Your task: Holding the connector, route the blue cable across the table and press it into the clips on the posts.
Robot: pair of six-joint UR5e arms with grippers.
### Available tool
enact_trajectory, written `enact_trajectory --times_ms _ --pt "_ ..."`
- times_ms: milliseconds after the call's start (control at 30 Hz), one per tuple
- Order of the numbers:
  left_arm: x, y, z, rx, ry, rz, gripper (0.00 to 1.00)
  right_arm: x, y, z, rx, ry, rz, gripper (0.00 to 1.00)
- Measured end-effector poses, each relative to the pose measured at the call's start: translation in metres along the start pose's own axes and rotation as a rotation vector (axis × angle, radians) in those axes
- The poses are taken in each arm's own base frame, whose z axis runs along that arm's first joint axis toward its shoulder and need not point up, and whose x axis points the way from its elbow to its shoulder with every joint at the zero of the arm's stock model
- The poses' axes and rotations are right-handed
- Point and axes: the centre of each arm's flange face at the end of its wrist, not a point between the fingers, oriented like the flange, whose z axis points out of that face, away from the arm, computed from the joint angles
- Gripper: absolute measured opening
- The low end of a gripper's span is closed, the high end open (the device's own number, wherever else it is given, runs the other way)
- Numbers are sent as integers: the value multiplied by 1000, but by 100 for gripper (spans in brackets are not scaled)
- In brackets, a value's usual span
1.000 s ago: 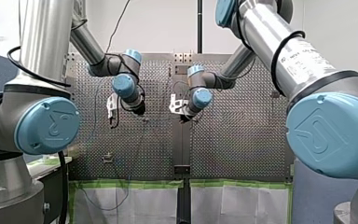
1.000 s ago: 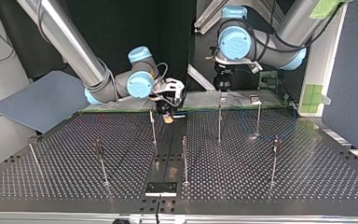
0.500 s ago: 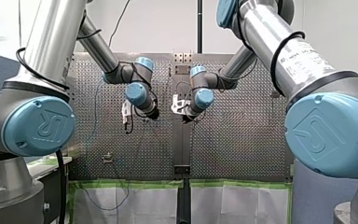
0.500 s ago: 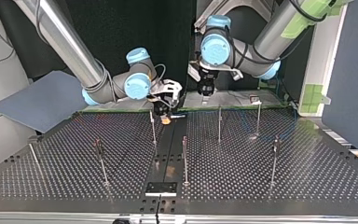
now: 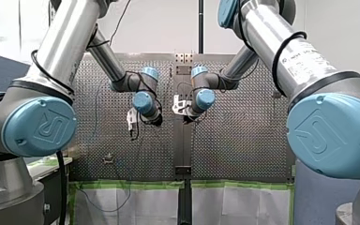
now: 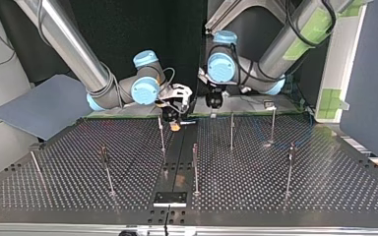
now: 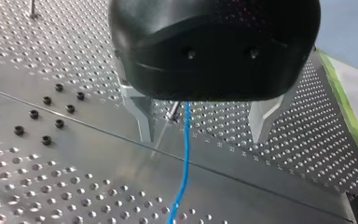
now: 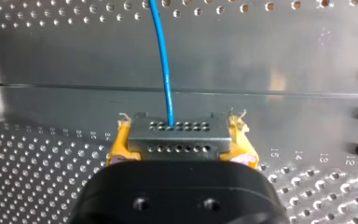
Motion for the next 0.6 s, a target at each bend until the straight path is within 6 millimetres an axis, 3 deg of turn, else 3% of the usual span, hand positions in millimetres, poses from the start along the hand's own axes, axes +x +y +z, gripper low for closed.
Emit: enact_trajectory --times_ms 600 --pt "-3 -3 56 -23 -50 -25 100 0 3 1 -5 1 4 0"
